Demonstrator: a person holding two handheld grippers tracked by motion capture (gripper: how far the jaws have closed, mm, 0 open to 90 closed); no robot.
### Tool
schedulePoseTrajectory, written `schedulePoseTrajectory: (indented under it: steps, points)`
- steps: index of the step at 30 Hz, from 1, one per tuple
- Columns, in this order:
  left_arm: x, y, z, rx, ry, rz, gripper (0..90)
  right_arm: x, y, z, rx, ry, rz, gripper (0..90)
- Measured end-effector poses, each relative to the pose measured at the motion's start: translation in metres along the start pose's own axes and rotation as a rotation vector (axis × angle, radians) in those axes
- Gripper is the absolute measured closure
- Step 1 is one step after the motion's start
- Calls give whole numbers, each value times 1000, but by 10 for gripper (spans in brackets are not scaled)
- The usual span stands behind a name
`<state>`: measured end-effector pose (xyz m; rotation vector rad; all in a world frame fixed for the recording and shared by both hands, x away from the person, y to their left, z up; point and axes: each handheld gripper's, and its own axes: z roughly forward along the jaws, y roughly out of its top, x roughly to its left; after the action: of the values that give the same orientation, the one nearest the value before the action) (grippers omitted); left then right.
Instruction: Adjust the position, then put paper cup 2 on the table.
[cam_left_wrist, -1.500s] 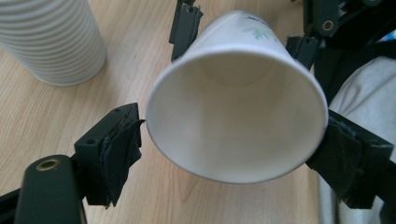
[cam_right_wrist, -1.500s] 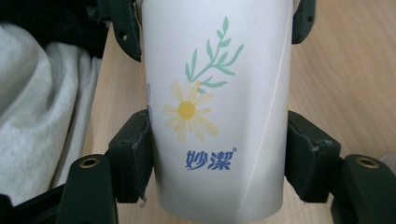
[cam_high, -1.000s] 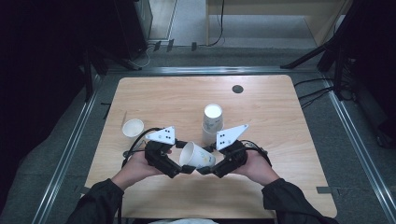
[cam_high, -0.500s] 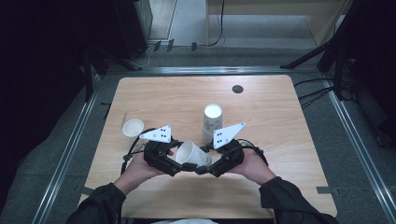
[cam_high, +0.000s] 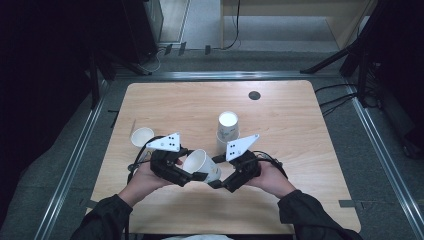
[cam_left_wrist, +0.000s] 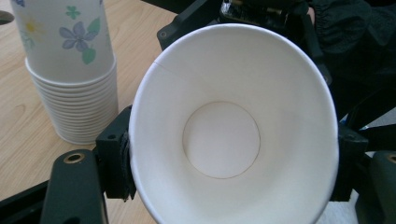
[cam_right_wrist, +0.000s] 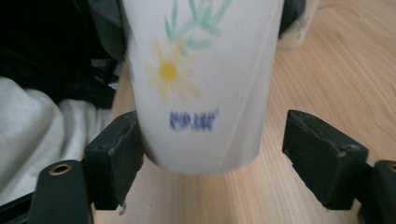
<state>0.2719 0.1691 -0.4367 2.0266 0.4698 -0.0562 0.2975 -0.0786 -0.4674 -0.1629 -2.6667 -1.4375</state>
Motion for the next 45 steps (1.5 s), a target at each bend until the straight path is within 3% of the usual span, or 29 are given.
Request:
schedulePoseTrajectory:
  steps: [5, 13, 17, 23, 32, 45]
  points:
    - [4, -1, -3, 6, 9, -6, 243, 0, -5, 2, 18, -59, -1, 190]
    - [11, -1, -8, 8, 40, -14, 243, 0, -10, 3, 65, -108, -11, 191]
    - [16, -5, -9, 54, 83, 5, 243, -4, -14, -3, 89, -164, 4, 192]
    - [28, -12, -14, 99, 121, -12, 242, -12, -20, -20, 75, -247, 48, 202]
    - [38, -19, -20, 143, 167, -12, 241, -17, -24, -29, 68, -284, 70, 202]
    - [38, -24, -20, 189, 173, 12, 239, -25, -29, -47, 41, -341, 119, 202]
